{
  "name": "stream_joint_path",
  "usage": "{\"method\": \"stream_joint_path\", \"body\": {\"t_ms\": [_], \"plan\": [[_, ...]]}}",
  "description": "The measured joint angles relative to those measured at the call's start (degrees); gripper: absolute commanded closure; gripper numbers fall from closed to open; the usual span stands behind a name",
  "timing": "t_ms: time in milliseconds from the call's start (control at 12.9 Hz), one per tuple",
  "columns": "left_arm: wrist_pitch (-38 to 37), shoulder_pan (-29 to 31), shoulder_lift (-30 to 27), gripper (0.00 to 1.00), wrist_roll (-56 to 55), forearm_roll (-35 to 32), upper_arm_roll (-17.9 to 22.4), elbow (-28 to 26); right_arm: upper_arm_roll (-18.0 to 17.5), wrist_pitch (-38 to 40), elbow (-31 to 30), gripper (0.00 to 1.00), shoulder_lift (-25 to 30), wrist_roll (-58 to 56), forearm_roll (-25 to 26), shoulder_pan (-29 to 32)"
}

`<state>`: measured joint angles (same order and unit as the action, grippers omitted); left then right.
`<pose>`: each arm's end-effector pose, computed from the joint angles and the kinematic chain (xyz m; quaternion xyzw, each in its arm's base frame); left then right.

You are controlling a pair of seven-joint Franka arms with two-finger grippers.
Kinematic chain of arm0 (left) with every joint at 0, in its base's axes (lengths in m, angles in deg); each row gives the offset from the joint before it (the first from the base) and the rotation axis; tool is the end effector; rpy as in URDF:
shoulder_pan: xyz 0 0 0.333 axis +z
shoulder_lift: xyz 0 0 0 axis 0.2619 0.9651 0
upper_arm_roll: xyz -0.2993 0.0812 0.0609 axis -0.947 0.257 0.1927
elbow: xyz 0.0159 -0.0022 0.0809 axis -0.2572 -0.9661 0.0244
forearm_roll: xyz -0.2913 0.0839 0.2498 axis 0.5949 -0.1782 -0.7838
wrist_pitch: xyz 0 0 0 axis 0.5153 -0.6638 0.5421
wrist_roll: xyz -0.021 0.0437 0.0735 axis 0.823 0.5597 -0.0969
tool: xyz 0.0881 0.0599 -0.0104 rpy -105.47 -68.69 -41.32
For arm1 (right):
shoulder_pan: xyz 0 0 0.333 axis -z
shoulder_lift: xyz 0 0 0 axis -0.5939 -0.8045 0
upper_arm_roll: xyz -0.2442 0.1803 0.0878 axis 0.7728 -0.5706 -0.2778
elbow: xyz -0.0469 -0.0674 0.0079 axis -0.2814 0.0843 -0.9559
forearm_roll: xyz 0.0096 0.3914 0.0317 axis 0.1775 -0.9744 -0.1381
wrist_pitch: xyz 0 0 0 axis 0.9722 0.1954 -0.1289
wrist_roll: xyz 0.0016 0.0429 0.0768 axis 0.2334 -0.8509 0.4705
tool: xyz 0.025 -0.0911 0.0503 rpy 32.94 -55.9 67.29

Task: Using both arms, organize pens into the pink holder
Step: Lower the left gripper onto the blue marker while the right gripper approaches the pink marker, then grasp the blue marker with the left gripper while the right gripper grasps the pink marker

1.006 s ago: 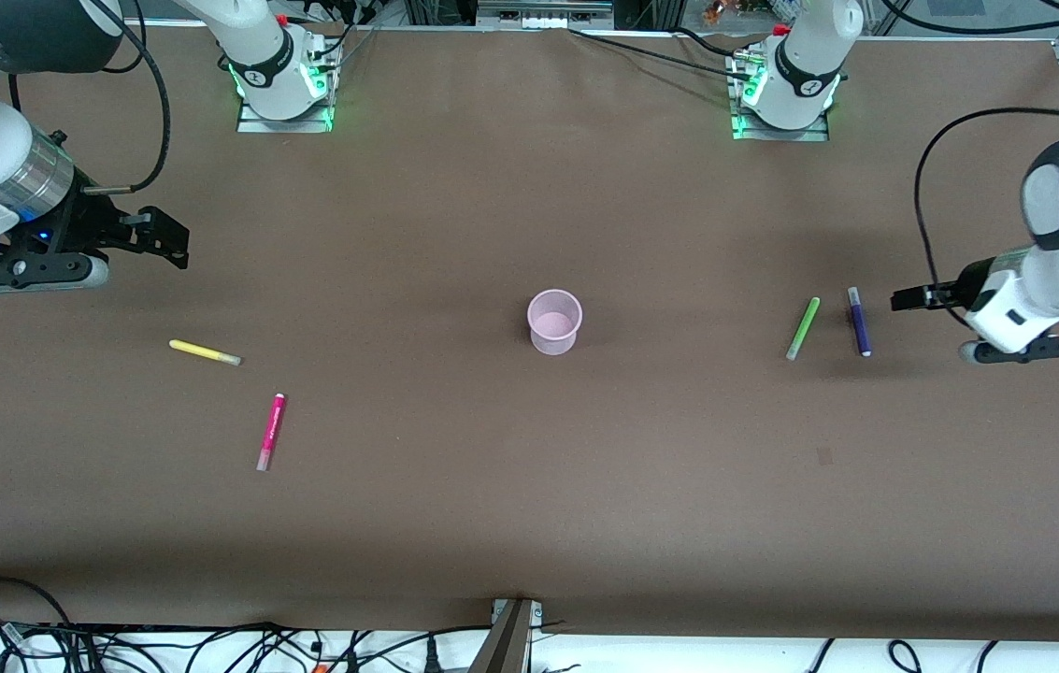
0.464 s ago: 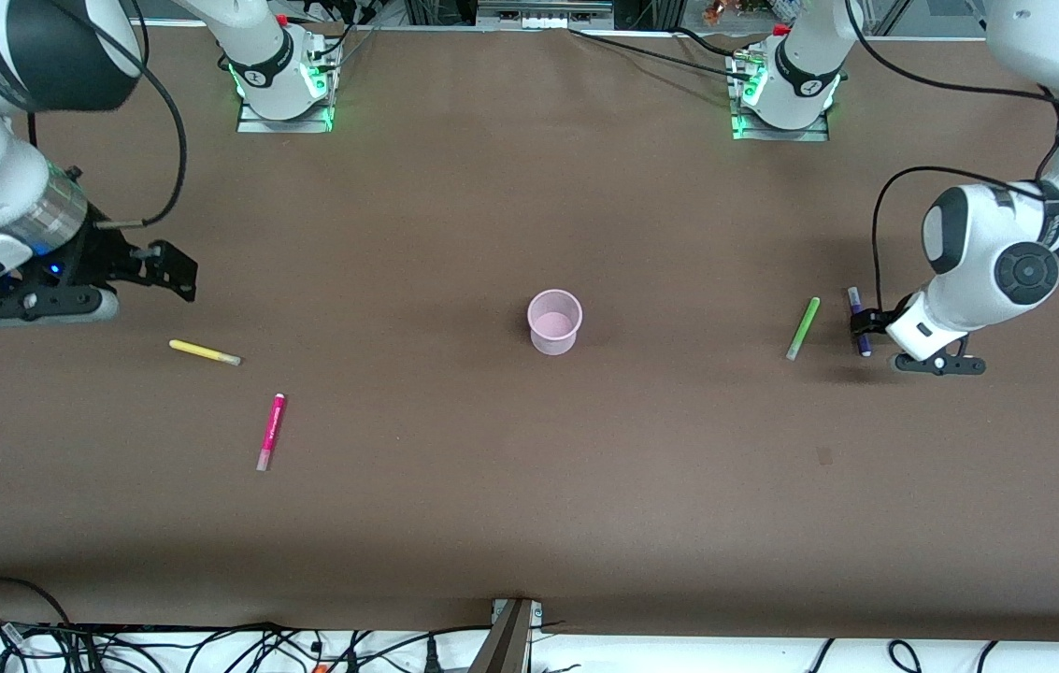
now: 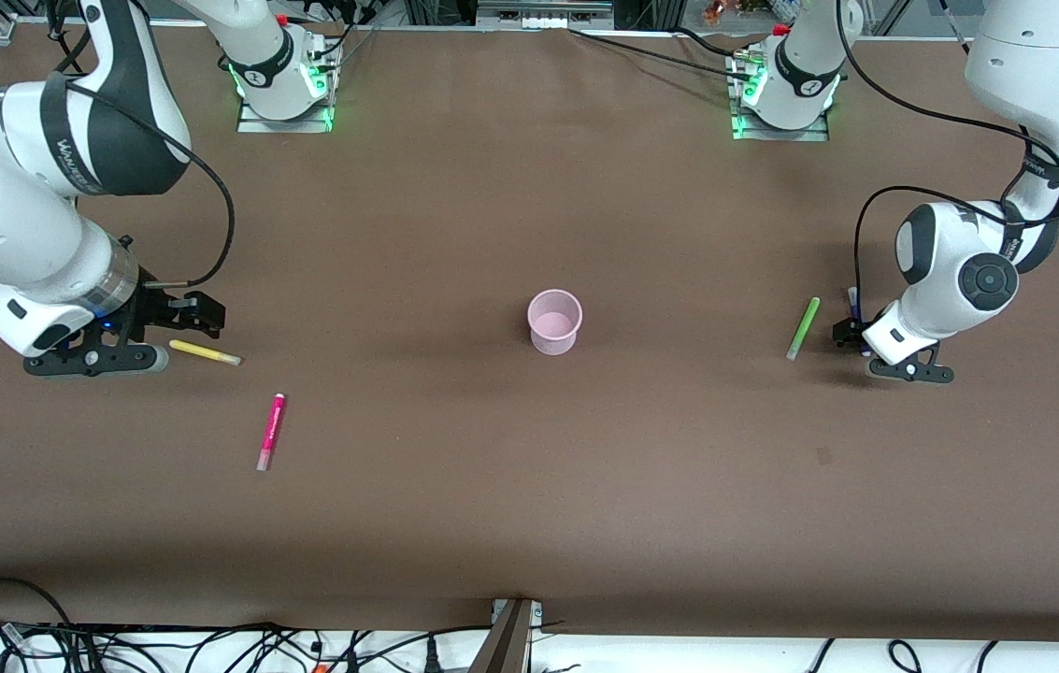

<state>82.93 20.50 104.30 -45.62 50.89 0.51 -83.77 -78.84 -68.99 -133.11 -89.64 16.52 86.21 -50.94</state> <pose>0.5500 0.0689 0.1795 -0.9962 0.0639 0.0451 0.0376 0.6358 0.1020 0.4819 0.9978 0.0486 0.0011 0.0461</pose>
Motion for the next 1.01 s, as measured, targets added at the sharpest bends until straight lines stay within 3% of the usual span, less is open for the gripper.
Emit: {"method": "stream_joint_path", "body": {"t_ms": [464,541,696,1006], "plan": [[0.1,1.9,0.5,0.60,0.2,0.0,-0.1,-0.9,0.1,0.2,0.0,0.00,-5.3,0.0,0.3,-0.8],[0.1,1.9,0.5,0.68,0.2,0.0,-0.2,-0.9,0.2,0.0,0.0,0.00,-6.3,0.0,0.3,-0.7],[0.1,1.9,0.5,0.97,0.2,0.0,-0.4,-0.9,0.6,-1.1,0.0,0.00,-8.6,0.1,-1.0,0.4],[0.1,1.9,0.3,1.00,0.2,0.0,-0.8,-0.9,0.8,-5.8,0.0,0.01,-15.0,-0.4,-6.0,5.2]]}}
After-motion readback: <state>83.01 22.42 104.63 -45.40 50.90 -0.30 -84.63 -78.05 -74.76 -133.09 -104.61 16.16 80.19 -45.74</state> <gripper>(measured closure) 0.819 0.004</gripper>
